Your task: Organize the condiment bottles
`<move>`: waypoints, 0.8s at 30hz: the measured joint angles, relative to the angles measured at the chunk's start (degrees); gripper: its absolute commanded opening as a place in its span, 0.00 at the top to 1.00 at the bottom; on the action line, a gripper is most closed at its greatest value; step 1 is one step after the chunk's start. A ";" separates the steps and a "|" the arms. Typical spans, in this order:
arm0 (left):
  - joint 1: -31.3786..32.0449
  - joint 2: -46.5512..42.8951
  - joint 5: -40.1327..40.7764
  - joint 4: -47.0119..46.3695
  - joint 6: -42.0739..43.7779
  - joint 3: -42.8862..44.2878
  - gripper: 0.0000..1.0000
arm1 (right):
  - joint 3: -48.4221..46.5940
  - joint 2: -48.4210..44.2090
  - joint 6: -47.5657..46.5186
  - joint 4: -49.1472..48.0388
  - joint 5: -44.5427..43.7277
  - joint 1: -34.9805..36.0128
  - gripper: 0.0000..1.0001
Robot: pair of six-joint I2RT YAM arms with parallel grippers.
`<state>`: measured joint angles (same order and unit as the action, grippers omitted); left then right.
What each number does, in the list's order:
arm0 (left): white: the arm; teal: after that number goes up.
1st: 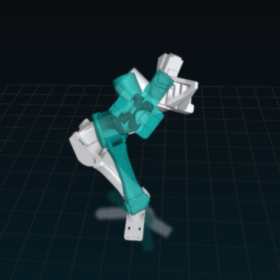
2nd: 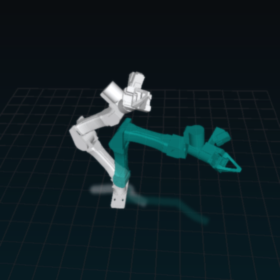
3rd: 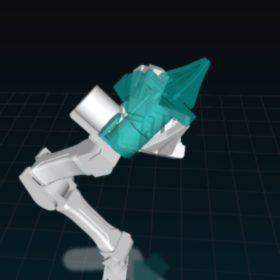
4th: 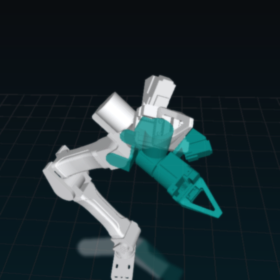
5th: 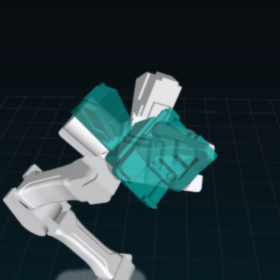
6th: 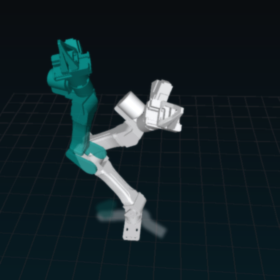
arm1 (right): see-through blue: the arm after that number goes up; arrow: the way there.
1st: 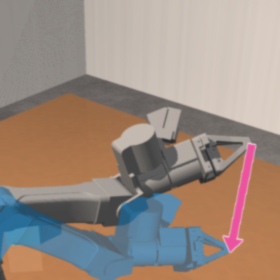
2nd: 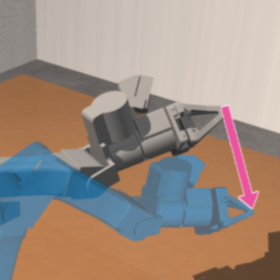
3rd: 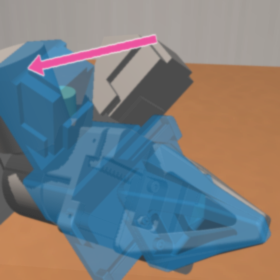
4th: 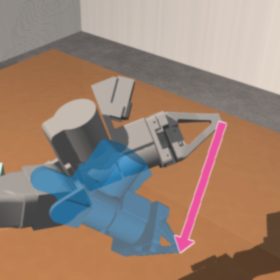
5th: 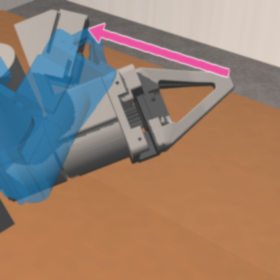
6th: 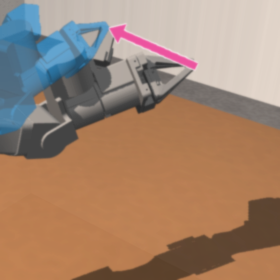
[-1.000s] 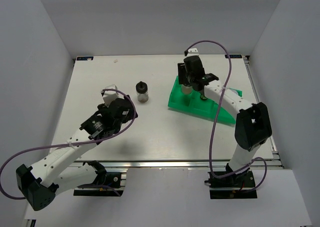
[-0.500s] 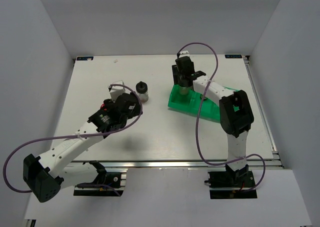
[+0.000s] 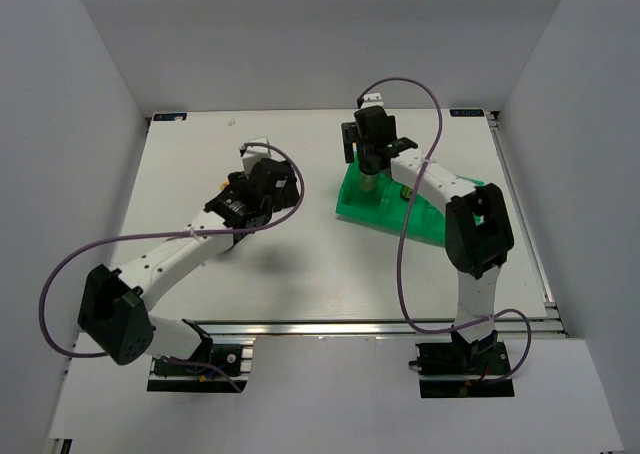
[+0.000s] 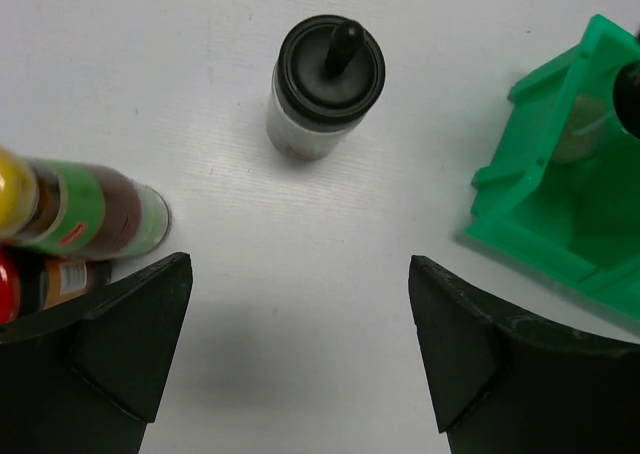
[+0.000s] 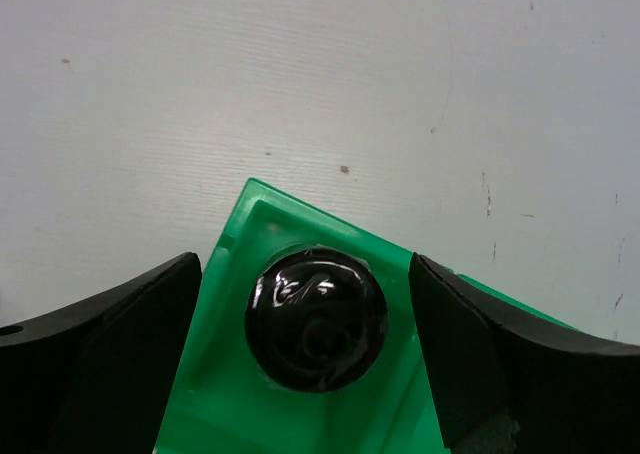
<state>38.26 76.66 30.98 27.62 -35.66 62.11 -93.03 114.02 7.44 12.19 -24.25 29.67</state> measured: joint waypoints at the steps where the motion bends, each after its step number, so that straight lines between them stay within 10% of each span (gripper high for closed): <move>1: -0.57 1.57 -0.33 -0.50 0.70 0.94 0.02 | 0.28 -1.20 0.02 0.22 0.52 0.00 0.11; 24: -9.29 29.40 -7.78 -8.48 9.62 16.17 0.02 | 40.37 -57.18 8.76 -4.72 8.68 0.02 0.11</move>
<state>28.97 106.06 23.20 19.14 -26.04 78.28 -52.66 56.84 16.21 7.46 -15.57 29.69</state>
